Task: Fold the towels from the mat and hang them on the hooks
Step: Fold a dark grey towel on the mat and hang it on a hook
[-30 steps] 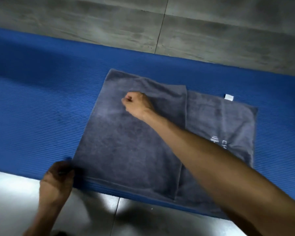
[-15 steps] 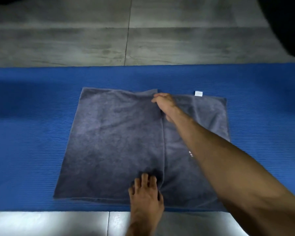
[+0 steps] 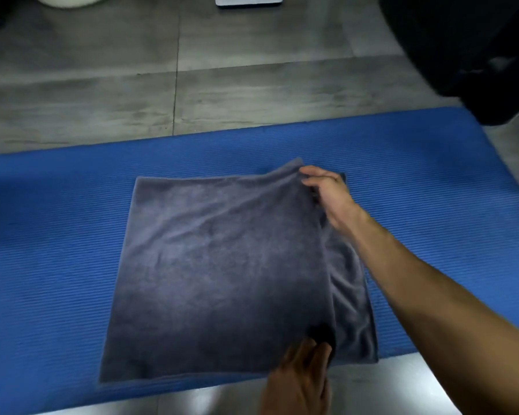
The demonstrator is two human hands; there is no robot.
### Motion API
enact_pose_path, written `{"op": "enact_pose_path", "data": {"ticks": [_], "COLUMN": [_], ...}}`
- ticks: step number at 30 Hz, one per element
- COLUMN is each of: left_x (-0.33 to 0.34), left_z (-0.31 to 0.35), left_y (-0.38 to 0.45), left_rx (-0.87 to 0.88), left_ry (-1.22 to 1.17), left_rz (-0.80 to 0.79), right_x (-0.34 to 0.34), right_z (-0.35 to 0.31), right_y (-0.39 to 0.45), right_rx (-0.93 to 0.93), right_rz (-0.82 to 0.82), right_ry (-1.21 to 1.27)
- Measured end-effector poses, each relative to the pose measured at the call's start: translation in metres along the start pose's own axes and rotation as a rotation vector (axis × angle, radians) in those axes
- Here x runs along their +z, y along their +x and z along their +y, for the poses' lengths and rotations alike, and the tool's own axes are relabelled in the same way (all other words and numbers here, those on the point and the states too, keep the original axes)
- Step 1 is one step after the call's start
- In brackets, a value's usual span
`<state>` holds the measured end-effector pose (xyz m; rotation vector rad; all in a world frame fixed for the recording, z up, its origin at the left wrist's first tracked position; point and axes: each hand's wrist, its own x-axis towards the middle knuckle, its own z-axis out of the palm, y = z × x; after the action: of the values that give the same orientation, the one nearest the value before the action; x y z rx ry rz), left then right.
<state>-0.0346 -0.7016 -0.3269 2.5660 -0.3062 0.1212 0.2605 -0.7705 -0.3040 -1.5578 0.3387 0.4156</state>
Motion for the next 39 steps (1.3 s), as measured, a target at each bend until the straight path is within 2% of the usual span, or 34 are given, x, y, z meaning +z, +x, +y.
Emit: {"op": "enact_pose_path", "data": {"ticks": [3,6,11,18,21,24,26,28,32,35,39], "left_x": [0.018,0.030,0.037,0.047,0.041,0.029,0.015,-0.005,-0.054,-0.077,-0.090], "left_z": [0.022,0.033,0.051,0.060,0.052,0.023,-0.013,-0.055,-0.132,-0.171,-0.187], "left_y": [0.012,0.019,0.027,0.039,0.036,0.021,0.005,-0.013,-0.039,-0.057,-0.082], "left_rx": [-0.087,-0.077,-0.054,-0.014,-0.025,-0.051,-0.152,-0.291,-0.508,-0.639,-1.010], "left_ry": [-0.137,-0.103,-0.128,-0.120,-0.168,-0.223,-0.261,-0.185,0.016,0.116,0.160], "left_rz": [-0.140,-0.189,-0.355,-0.315,-0.283,-0.196,-0.076,0.055,0.162,0.138,0.081], "right_x": [-0.032,-0.047,-0.058,-0.069,-0.068,-0.065,-0.064,-0.066,-0.078,-0.090,-0.109], "right_z": [0.003,0.010,0.007,0.004,0.011,0.024,0.048,0.079,0.123,0.141,0.148], "right_y": [0.005,0.006,0.005,0.001,-0.004,-0.026,-0.057,-0.095,-0.165,-0.201,-0.218], "right_rx": [0.082,0.137,0.096,0.097,0.066,0.030,0.011,0.002,0.080,0.237,0.376], "right_rz": [-0.007,-0.029,0.013,0.085,0.125,0.261,0.294,0.304,0.347,0.369,0.294], "right_ry": [-0.016,0.015,0.076,0.057,-0.051,-0.261,-0.386,-0.443,-0.529,-0.485,-0.526]}}
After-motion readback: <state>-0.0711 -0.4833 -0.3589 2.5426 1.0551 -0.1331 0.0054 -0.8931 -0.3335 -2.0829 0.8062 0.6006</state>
